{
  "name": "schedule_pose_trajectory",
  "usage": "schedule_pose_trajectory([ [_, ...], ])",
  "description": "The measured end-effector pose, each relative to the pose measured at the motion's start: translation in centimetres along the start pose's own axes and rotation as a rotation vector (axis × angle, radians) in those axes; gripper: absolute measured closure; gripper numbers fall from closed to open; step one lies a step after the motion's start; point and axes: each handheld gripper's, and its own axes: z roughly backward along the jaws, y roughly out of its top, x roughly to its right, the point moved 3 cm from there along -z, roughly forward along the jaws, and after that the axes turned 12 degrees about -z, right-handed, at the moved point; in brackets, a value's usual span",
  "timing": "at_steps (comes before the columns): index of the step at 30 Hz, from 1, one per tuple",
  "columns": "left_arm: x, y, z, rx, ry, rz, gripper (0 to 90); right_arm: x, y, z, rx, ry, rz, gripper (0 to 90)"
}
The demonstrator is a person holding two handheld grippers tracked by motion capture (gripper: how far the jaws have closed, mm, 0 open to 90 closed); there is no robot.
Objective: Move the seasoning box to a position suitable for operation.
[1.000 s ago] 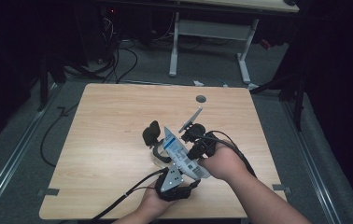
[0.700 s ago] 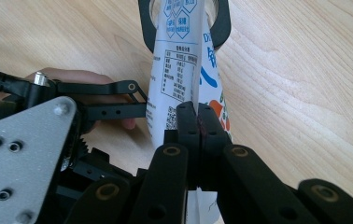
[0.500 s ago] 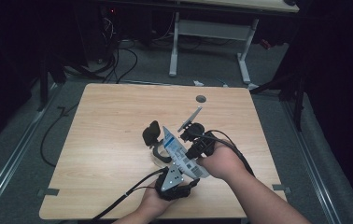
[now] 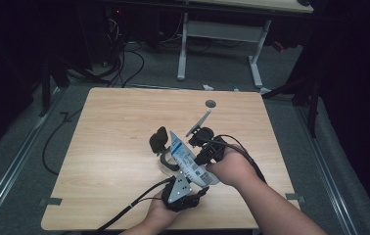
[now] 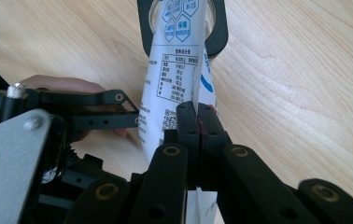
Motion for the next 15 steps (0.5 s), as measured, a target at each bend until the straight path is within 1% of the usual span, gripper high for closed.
schedule_pose_trajectory([
  [1,0.00,0.02,0.02,0.000,0.000,0.001,51.3,-0.07,-0.01,0.02,-0.003,-0.001,-0.009,90.0],
  [2,-0.02,0.03,0.03,0.000,0.001,-0.001,51.4,-0.08,0.02,0.03,-0.003,0.001,-0.009,90.0],
  [3,-0.04,0.04,0.02,0.000,0.002,-0.002,51.4,0.03,0.09,0.01,0.002,0.001,0.010,90.0],
  [8,-0.07,0.13,0.02,-0.002,0.005,-0.004,51.6,-0.02,0.15,-0.02,0.007,0.001,0.011,90.0],
  [10,-0.06,0.19,0.02,-0.001,0.003,-0.002,51.6,0.00,0.15,-0.05,0.009,0.002,0.019,90.0],
  [11,-0.06,0.23,0.02,0.000,0.004,-0.001,51.7,-0.04,0.15,-0.04,0.007,0.002,0.013,90.0],
  [12,-0.07,0.26,0.03,0.001,0.004,0.000,51.7,-0.03,0.18,-0.01,0.007,0.000,0.016,90.0],
  [13,-0.09,0.29,0.05,0.002,0.002,0.000,51.7,0.03,0.24,-0.01,0.011,0.001,0.030,90.0],
  [14,-0.10,0.32,0.05,0.003,0.002,0.001,51.7,-0.15,0.21,0.05,0.006,0.002,0.005,90.0],
  [15,-0.11,0.34,0.05,0.004,0.003,0.000,51.6,-0.10,0.23,0.06,0.008,0.002,0.011,90.0],
])
